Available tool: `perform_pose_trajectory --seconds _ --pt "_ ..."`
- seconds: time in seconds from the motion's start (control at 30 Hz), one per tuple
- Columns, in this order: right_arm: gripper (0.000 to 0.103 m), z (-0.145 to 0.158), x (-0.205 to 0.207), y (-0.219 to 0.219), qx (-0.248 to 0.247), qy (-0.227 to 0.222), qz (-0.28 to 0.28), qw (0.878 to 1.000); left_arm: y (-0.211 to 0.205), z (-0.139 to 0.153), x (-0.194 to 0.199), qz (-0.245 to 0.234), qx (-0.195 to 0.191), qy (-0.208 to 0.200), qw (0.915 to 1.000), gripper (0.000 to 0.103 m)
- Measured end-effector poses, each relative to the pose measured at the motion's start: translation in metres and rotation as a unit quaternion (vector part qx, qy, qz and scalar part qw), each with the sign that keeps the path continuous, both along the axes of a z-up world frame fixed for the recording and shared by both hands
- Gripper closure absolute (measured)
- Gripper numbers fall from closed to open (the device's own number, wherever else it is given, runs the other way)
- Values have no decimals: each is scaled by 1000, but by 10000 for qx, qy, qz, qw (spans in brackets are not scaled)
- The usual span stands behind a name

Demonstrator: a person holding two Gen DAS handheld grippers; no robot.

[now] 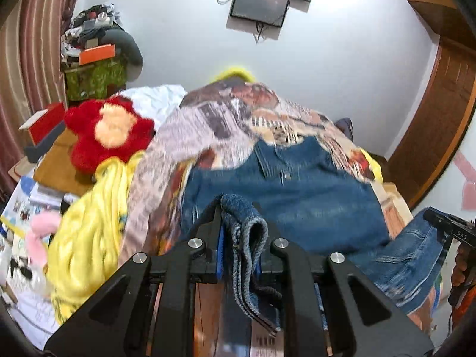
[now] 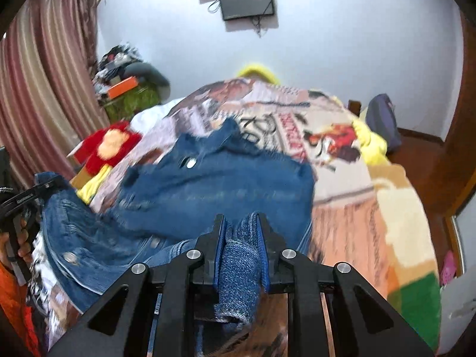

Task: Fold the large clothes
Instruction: 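Lift the hem with both grippers and fold it toward the collar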

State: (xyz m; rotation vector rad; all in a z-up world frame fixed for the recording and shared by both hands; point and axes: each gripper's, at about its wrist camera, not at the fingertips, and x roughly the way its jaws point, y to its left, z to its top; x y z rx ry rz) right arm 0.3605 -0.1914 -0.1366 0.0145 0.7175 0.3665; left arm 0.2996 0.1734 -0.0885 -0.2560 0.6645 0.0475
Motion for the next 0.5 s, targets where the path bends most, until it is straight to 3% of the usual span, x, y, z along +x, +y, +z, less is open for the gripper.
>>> perform_pose_trajectory --seconds 0.27,0.5 --pt "87 7 97 11 -307 -251 -358 9986 22 -2 81 227 -105 35 9997 88" --pt "87 -21 187 29 -675 29 -495 9965 38 -40 159 407 -182 453 9980 88"
